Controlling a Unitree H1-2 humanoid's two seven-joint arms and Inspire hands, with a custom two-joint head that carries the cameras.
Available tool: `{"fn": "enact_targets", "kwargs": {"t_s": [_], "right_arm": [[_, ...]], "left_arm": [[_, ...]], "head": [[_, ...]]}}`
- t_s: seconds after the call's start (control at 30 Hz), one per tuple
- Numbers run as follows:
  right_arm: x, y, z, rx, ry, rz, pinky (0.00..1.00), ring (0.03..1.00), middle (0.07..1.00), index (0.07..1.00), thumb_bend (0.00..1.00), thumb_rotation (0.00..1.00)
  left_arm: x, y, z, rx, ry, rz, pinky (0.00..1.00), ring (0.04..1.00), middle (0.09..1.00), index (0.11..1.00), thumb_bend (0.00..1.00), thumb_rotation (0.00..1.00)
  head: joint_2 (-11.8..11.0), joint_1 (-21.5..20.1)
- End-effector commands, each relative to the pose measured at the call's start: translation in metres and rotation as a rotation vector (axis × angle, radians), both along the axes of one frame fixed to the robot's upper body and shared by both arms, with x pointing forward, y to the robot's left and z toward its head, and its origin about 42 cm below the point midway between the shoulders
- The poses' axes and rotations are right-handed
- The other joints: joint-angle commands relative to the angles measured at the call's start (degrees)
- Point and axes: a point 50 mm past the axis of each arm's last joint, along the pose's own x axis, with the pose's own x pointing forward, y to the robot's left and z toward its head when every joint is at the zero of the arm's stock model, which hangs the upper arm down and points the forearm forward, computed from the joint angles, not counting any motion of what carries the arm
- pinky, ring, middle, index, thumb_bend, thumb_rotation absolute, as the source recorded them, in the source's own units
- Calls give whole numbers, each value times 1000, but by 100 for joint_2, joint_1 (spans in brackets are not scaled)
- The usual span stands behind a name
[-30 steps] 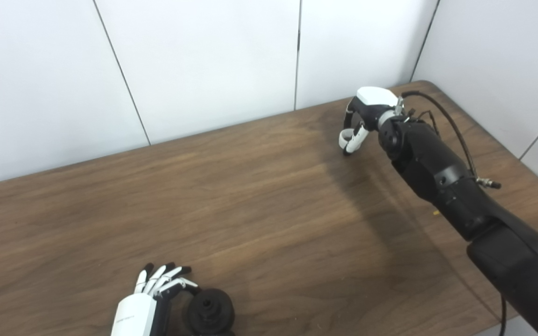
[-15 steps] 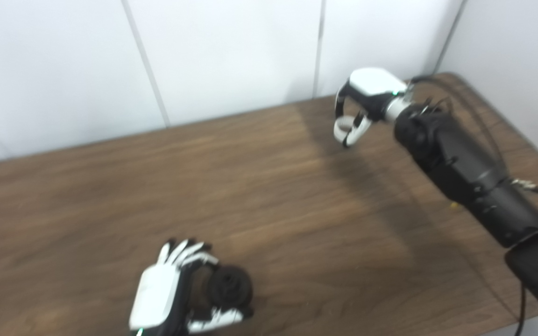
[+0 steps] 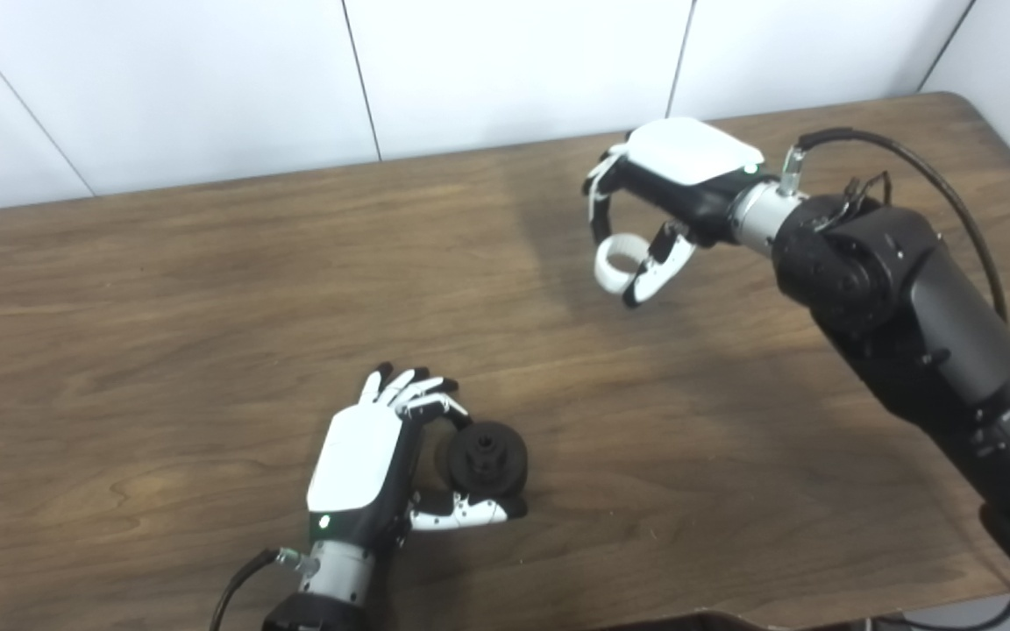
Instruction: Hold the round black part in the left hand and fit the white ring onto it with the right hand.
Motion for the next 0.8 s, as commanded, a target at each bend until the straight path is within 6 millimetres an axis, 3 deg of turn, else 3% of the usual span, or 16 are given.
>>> {"fn": "enact_targets", "kwargs": {"t_s": [0.0,0.43,0.77], "right_arm": [[-11,10,17,5,-70,62,992,918,818,484,525,137],[-60,44,10,44,-58,263,1000,943,849,482,526,138],[-70,61,2,76,-42,326,1000,949,850,483,525,136]], "left_arm": [[3,-7,6,-1,-21,-8,1000,899,800,486,522,58],[9,-20,6,5,-33,-4,1000,898,799,485,523,59],[12,-26,7,10,-26,1,1000,902,797,484,524,58]], "head": [[14,14],[124,375],[149,476]]}}
